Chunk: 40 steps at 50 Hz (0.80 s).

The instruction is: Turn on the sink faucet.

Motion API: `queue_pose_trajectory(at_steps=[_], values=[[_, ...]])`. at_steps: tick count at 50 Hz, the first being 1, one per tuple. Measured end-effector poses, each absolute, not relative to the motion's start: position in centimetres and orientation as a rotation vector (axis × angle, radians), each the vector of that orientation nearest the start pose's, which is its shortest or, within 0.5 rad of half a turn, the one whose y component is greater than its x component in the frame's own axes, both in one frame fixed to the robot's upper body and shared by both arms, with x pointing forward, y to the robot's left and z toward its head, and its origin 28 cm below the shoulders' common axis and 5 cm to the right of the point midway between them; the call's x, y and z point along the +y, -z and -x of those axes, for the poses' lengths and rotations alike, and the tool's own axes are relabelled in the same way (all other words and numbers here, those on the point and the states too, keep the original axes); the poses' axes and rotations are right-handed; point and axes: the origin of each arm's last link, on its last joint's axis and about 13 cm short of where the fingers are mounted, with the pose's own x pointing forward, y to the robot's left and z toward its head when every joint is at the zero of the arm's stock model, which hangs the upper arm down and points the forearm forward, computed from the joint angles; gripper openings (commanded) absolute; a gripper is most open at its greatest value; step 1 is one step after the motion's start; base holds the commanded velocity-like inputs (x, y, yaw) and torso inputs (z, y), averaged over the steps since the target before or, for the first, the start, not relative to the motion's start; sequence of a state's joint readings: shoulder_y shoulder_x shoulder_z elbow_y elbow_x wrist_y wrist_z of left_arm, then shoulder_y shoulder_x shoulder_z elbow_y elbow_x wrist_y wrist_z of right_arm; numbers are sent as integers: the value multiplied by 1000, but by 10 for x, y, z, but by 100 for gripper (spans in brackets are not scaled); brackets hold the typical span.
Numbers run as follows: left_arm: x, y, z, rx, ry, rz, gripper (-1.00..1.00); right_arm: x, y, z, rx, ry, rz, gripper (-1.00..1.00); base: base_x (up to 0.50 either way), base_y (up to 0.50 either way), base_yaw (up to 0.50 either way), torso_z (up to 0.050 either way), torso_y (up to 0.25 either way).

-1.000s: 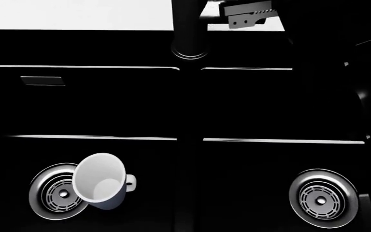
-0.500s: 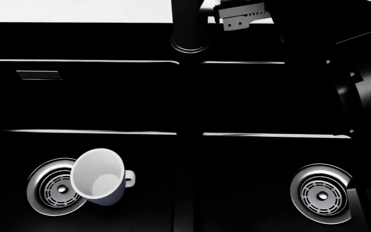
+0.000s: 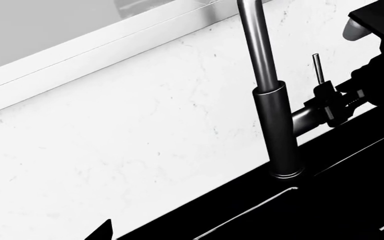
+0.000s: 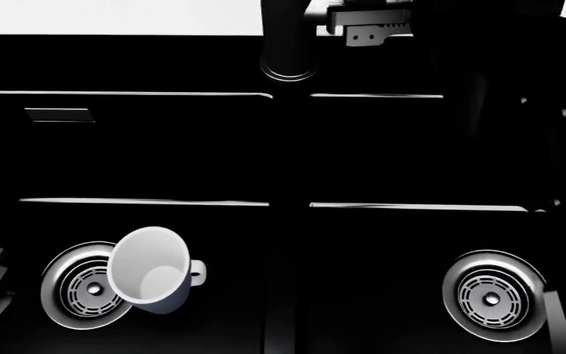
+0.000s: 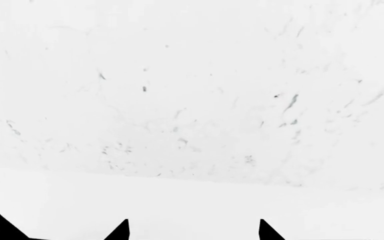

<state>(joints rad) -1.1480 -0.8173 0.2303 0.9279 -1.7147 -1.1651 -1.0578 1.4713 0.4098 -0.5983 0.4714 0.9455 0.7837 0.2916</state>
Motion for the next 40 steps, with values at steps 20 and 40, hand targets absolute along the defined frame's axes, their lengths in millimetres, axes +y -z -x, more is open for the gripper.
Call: queue_pose_trajectory(at_steps=[20, 40], values=[[226, -286, -160, -288, 231, -381, 100, -147, -310, -377, 34, -144, -108, 100, 4, 1, 2, 0, -5], [228, -271, -160, -255, 235, -378, 100, -214, -306, -335, 52, 57, -196, 100, -2, -3, -10, 0, 0]])
